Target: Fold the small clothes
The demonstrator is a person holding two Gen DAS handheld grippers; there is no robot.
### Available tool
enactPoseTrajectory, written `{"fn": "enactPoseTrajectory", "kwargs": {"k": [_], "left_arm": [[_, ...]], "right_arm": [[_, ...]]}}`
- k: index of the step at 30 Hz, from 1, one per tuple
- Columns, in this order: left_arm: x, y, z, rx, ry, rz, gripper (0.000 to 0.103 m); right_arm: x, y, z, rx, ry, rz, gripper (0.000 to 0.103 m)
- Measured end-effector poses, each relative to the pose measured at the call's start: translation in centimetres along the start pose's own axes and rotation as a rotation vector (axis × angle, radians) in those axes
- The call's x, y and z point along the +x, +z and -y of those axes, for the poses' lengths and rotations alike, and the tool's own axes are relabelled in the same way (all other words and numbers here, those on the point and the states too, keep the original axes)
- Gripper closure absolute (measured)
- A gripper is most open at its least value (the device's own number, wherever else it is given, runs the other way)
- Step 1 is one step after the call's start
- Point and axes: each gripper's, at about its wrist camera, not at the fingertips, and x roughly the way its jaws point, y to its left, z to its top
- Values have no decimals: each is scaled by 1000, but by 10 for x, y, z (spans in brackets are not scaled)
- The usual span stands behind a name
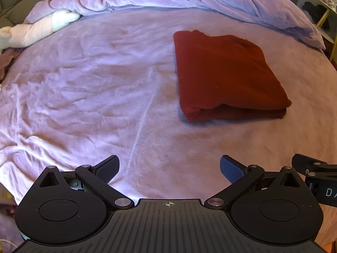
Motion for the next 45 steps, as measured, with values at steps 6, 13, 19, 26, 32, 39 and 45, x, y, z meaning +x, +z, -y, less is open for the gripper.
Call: {"fn": "enactPoseTrajectory", "kwargs": {"k": [6,13,19,26,32,39,45], "left_arm": [[0,1,0,-7,-2,2,0],[-1,1,-1,-3,-4,2,0],[-1,1,-1,-5,-2,1,0],[-1,1,-2,-11,0,5,0],[-2,1,-3,-11,17,5,0],[-4,1,-4,-22,13,4,0],[-5,0,-3,-21,10,6,0]], "right_arm": [[-1,1,-1,-3,5,5,4],[-4,2,-2,-11,1,13,4],[-5,2,-2,-14,0,19,4],[-6,2,-2,-16,0,20,4],[-6,3,-1,-11,1,22,4],[-8,2,-1,-10,2,30,4],[-9,2,-2,-6,3,30,4]]}}
